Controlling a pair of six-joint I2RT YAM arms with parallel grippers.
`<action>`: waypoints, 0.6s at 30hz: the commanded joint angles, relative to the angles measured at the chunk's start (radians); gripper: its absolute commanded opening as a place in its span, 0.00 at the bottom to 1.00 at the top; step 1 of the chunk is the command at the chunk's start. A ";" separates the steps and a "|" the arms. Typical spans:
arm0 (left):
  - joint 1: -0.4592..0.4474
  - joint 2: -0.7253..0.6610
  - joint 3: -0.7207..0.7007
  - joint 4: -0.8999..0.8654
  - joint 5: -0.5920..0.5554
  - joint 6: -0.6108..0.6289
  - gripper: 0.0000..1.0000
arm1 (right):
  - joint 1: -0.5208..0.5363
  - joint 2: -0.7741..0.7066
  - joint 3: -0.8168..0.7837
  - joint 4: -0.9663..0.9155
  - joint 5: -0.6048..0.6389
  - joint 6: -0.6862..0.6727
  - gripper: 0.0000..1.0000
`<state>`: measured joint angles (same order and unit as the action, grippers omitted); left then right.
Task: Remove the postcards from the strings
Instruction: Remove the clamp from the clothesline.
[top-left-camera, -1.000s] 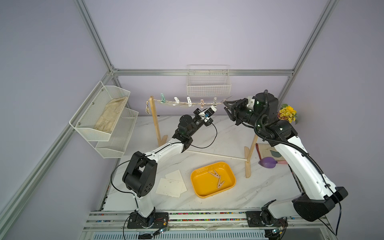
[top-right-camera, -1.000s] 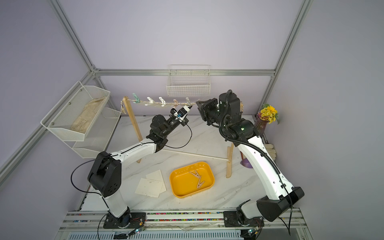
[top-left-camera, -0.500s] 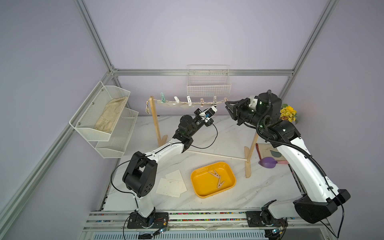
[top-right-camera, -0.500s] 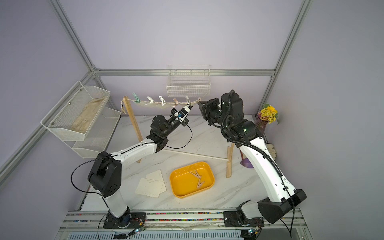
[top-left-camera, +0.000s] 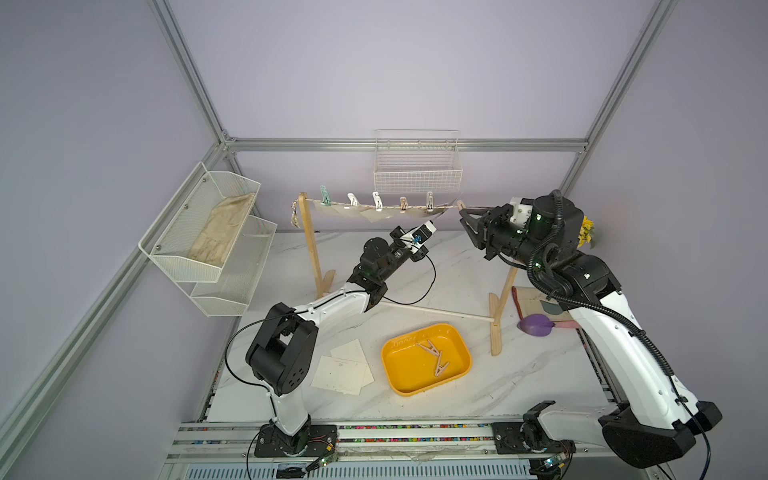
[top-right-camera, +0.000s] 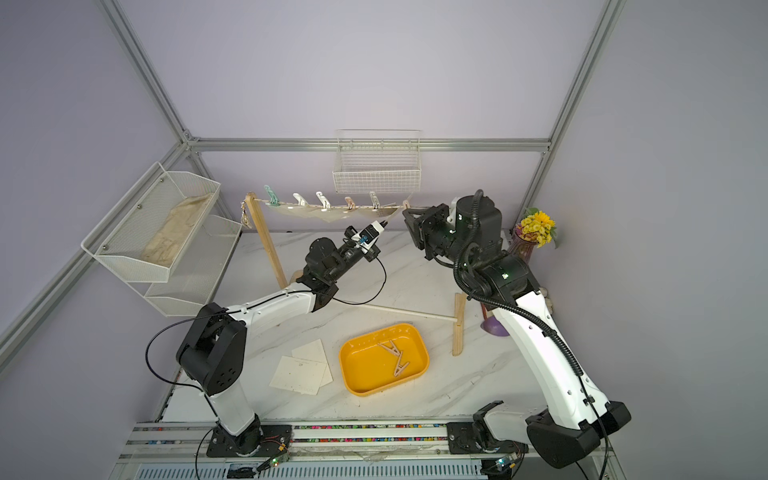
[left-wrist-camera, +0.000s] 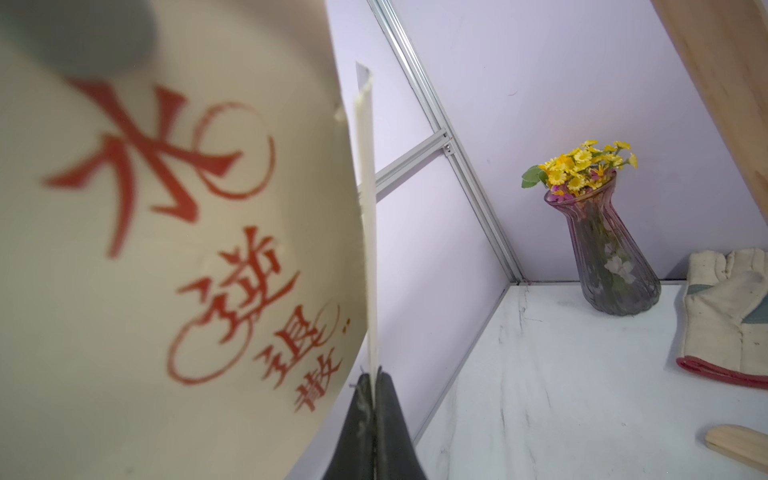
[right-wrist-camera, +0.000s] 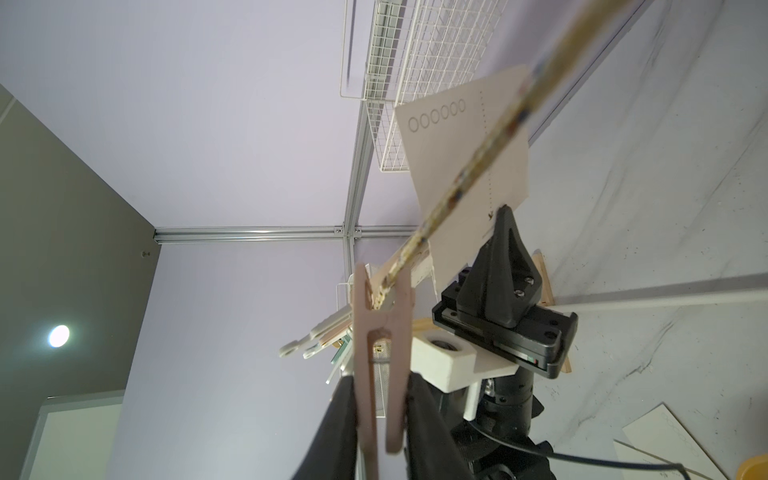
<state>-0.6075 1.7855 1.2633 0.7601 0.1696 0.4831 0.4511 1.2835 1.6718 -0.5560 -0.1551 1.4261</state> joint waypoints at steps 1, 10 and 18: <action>-0.032 -0.053 -0.038 0.022 -0.042 0.041 0.00 | -0.006 -0.034 -0.021 -0.006 -0.020 0.024 0.22; -0.099 -0.133 -0.142 0.007 -0.106 0.023 0.00 | -0.006 -0.078 -0.050 -0.004 -0.119 -0.051 0.22; -0.157 -0.250 -0.272 -0.038 -0.190 -0.044 0.00 | -0.005 -0.132 -0.108 -0.004 -0.224 -0.167 0.25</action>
<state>-0.7479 1.6039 1.0546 0.7170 0.0387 0.4858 0.4496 1.1690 1.5700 -0.5579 -0.3153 1.3209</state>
